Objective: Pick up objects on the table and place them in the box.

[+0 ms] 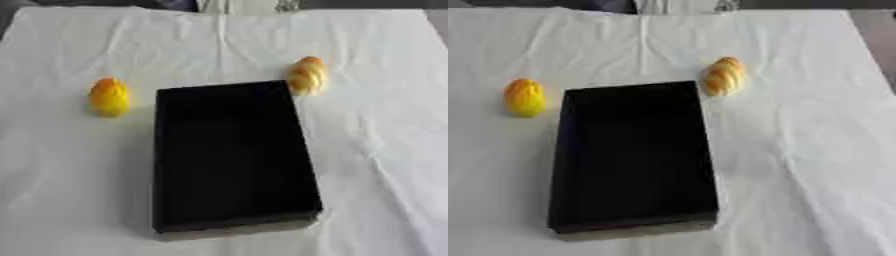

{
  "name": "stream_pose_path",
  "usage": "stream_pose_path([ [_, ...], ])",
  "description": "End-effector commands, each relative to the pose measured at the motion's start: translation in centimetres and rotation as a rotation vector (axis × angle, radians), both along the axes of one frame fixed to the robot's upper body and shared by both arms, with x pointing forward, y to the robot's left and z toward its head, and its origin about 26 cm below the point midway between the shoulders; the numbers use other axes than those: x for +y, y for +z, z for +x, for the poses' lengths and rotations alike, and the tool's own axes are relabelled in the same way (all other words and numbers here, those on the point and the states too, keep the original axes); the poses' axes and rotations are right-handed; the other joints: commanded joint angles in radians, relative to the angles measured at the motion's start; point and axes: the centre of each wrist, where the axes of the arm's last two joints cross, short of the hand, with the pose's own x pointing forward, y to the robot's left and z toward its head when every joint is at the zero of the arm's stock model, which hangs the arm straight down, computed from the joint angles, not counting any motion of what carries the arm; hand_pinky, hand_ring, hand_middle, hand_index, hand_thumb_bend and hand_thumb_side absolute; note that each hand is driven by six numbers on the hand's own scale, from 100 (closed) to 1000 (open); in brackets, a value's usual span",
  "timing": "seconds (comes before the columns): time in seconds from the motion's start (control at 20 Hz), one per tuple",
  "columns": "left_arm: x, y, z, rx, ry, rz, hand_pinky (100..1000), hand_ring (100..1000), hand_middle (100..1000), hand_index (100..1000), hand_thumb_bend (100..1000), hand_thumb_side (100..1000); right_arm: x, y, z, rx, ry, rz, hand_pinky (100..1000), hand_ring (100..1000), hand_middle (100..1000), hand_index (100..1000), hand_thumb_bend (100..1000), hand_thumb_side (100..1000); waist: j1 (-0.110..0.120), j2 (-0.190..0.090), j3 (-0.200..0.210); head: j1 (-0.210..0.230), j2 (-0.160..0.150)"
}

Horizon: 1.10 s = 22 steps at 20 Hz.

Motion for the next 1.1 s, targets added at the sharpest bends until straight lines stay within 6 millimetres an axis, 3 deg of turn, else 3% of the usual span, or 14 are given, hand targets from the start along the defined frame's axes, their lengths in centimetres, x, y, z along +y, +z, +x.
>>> stream_pose_path([
  [0.05,0.0,0.8,-0.4,-0.024,-0.006,0.019,837,858,765,916,194,554,0.0,0.9,-0.3,-0.025,0.004,-0.016,940,861,602,845,100,259,0.0,-0.019,0.002,0.004,-0.011],
  [0.3,0.0,0.8,-0.4,-0.024,-0.008,0.02,838,858,765,916,194,555,-0.1,0.9,-0.3,-0.027,0.002,-0.021,939,862,603,845,100,244,-0.002,-0.02,0.002,0.006,-0.01],
  [0.45,0.1,0.8,-0.4,-0.021,-0.006,0.023,838,858,766,916,193,554,-0.6,1.6,-0.6,-0.043,-0.016,-0.05,930,865,610,849,100,167,-0.002,-0.021,0.001,0.009,-0.007],
  [0.55,0.1,0.9,-0.4,-0.021,-0.004,0.028,838,858,766,916,194,552,-1.2,2.6,-0.9,-0.064,-0.044,-0.094,923,870,616,851,100,105,-0.004,-0.023,-0.002,0.01,-0.004],
  [0.95,0.2,1.0,-0.5,-0.015,0.0,0.05,839,859,767,916,193,551,-2.4,9.7,-1.7,0.01,-0.222,-0.319,919,919,651,869,100,112,-0.014,-0.03,-0.012,0.017,-0.001],
  [1.1,0.1,1.0,-0.5,-0.01,-0.007,0.06,839,860,768,916,189,554,-4.8,11.6,-0.3,0.082,-0.356,-0.426,919,933,687,880,100,133,-0.018,-0.032,-0.008,0.015,0.001],
])
